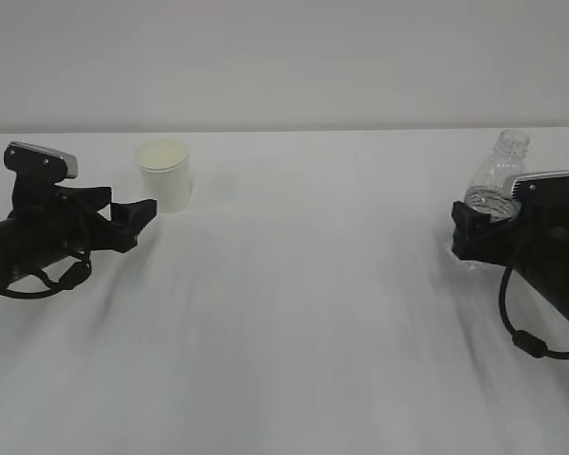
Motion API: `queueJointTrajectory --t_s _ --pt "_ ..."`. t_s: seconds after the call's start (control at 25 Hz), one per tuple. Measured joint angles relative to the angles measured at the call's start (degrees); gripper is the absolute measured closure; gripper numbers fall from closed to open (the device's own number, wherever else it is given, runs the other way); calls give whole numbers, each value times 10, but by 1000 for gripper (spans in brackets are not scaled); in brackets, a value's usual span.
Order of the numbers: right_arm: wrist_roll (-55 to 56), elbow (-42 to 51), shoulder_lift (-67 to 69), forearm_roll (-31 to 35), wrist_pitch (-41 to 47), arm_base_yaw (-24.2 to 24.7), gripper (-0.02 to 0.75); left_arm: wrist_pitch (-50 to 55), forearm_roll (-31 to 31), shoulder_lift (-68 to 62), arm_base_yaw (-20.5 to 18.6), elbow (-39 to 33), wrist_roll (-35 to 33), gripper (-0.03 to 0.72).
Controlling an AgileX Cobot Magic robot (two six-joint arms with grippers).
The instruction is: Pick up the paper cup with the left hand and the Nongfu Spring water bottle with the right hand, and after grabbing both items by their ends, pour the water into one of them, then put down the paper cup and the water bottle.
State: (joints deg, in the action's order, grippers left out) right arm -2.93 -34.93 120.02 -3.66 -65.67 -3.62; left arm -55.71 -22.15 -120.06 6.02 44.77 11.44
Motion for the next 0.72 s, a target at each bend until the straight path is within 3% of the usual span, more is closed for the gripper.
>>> queueJointTrajectory --t_s 0.72 --pt "-1 -48 61 1 0 0 150 0 -8 0 0 1 0 111"
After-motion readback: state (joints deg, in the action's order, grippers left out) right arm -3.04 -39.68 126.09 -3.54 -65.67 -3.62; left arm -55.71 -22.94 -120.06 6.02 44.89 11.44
